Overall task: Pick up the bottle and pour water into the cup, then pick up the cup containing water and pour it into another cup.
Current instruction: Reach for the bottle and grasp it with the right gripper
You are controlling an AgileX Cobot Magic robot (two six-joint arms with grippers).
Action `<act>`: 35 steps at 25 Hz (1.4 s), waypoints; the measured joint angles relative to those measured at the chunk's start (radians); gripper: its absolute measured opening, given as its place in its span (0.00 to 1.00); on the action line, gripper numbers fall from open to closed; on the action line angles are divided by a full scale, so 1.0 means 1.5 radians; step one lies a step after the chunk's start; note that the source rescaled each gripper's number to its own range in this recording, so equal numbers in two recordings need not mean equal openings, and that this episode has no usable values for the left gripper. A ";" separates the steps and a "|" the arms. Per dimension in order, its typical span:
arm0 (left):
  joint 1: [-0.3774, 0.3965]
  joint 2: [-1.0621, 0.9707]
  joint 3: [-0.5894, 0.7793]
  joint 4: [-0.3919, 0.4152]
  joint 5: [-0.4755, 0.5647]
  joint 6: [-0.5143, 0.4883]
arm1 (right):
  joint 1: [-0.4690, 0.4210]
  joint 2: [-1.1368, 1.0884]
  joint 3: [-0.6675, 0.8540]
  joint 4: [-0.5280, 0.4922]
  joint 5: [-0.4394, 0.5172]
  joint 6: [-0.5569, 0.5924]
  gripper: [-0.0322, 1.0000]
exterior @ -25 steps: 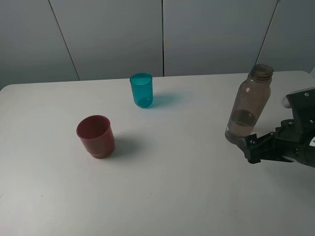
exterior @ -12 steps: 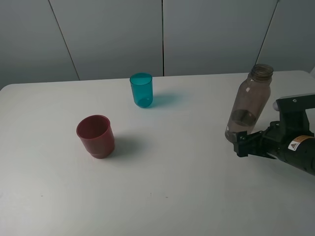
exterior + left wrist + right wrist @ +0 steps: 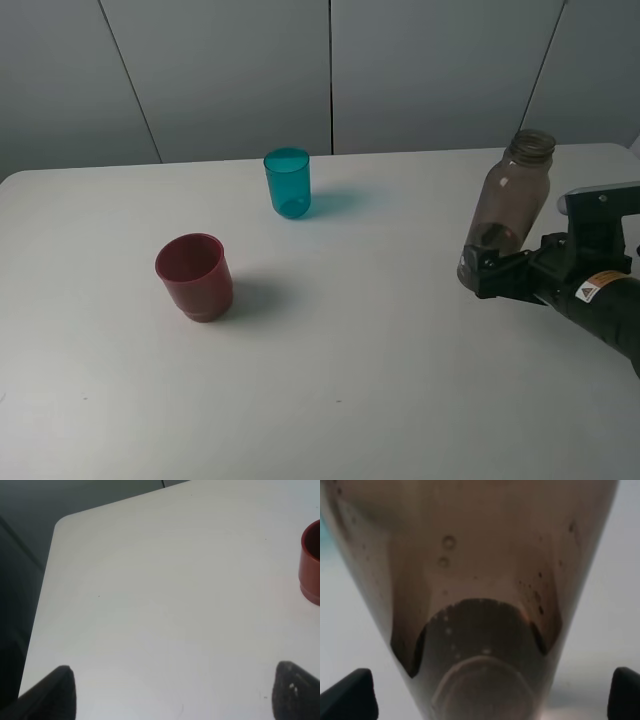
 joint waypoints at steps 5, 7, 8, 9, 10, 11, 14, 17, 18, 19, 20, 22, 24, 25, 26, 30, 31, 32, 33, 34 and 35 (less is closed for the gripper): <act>0.000 0.000 0.000 0.000 0.000 0.000 | 0.000 0.041 -0.021 -0.010 -0.041 0.012 1.00; 0.000 0.000 0.000 0.000 0.000 0.000 | 0.000 0.054 -0.033 -0.017 -0.048 0.014 1.00; 0.000 0.000 0.000 0.000 0.000 0.000 | 0.000 0.059 -0.040 -0.018 -0.049 0.014 1.00; 0.000 0.000 0.000 0.000 0.000 0.000 | 0.000 0.060 -0.046 -0.018 -0.051 0.016 1.00; 0.000 0.000 0.000 0.000 0.000 0.000 | 0.000 0.062 -0.050 -0.018 -0.052 0.017 1.00; 0.000 0.000 0.000 0.000 0.000 0.000 | 0.000 0.062 -0.055 -0.018 -0.055 0.017 1.00; 0.000 0.000 0.000 0.000 0.000 0.000 | 0.000 0.062 -0.060 -0.018 -0.065 0.019 1.00; 0.000 0.000 0.000 0.000 0.000 0.000 | 0.000 0.062 -0.060 -0.015 -0.068 0.019 1.00; 0.000 0.000 0.000 0.000 0.000 0.000 | 0.000 0.062 -0.060 -0.015 -0.068 0.019 1.00; 0.000 0.000 0.000 0.000 0.000 0.000 | 0.000 0.062 -0.060 -0.015 -0.070 0.019 1.00; 0.000 0.000 0.000 0.000 0.000 0.000 | 0.000 0.062 -0.060 -0.015 -0.071 0.019 1.00; 0.000 0.000 0.000 0.000 0.000 0.000 | 0.000 0.066 -0.060 -0.015 -0.073 0.020 1.00; 0.000 0.000 0.000 0.000 0.000 0.000 | 0.000 0.080 -0.065 -0.015 -0.074 0.027 1.00; 0.000 0.000 0.000 0.000 0.000 0.000 | 0.000 0.089 -0.068 -0.015 -0.074 0.034 1.00; 0.000 0.000 0.000 0.000 0.000 0.000 | 0.000 0.096 -0.073 -0.015 -0.074 0.042 1.00; 0.000 0.000 0.000 0.000 0.000 0.000 | 0.000 0.114 -0.084 -0.015 -0.074 0.057 1.00; 0.000 0.000 0.000 0.000 0.000 0.000 | 0.000 0.114 -0.087 -0.015 -0.074 0.058 1.00; 0.000 0.000 0.000 0.000 0.000 0.000 | 0.000 0.114 -0.087 -0.015 -0.074 0.058 1.00; 0.000 0.000 0.000 0.000 0.000 0.000 | 0.000 0.114 -0.088 -0.014 -0.074 0.058 1.00; 0.000 0.000 0.000 0.000 0.000 0.000 | 0.000 0.114 -0.088 -0.012 -0.074 0.060 1.00; 0.000 0.000 0.000 0.000 0.000 0.000 | 0.000 0.114 -0.088 -0.009 -0.074 0.059 1.00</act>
